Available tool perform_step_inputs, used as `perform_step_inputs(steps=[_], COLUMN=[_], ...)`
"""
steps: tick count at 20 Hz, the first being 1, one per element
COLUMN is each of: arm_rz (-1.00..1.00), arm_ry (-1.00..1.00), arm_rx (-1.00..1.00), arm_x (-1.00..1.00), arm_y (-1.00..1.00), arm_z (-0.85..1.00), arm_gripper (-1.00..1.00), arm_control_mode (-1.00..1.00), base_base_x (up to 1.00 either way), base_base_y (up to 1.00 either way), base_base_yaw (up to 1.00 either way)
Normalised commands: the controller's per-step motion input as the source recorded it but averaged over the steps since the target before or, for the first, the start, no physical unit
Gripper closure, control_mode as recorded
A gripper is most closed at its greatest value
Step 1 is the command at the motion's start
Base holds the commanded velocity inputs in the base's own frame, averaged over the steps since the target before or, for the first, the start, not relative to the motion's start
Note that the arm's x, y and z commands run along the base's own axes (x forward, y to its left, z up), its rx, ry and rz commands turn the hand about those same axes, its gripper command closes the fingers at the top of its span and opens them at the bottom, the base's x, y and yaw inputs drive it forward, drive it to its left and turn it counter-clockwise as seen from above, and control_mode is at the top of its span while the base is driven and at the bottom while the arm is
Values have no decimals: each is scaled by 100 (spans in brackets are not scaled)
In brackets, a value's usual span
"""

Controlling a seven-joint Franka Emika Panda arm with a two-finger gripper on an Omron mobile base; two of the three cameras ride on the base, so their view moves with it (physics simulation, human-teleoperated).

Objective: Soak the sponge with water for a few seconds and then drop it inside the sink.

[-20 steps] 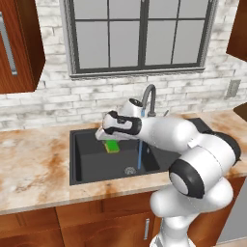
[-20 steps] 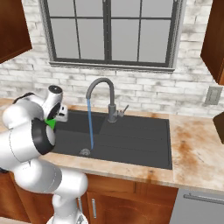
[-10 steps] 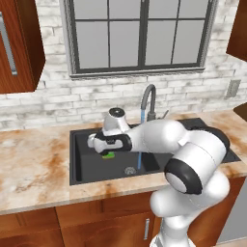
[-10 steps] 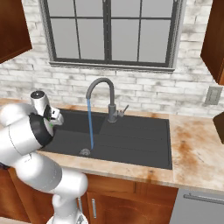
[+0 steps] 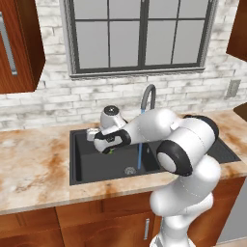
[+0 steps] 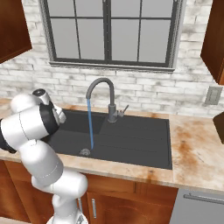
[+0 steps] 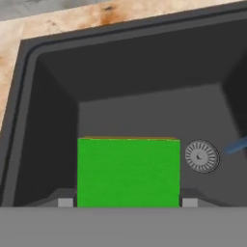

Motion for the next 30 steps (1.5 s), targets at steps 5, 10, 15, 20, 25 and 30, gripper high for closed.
perform_step_inputs(steps=[5, 10, 15, 20, 25, 30], arm_rz=[-14, -11, -8, 0, 3, 9], arm_ry=[0, 0, 0, 1, 6, 0], arm_rx=[0, 0, 0, 3, 0, 0], arm_x=[3, 0, 0, 5, 23, 12], arm_y=[0, 0, 0, 0, 0, -11], arm_z=[-13, -29, -41, -18, 0, 0], arm_gripper=[100, 100, 100, 100, 100, 100], arm_control_mode=[-100, -100, -100, -100, -100, -100], base_base_x=[0, 0, 0, 0, 0, 0], base_base_y=[0, 0, 0, 0, 0, 0], base_base_yaw=[0, 0, 0, 0, 0, 0])
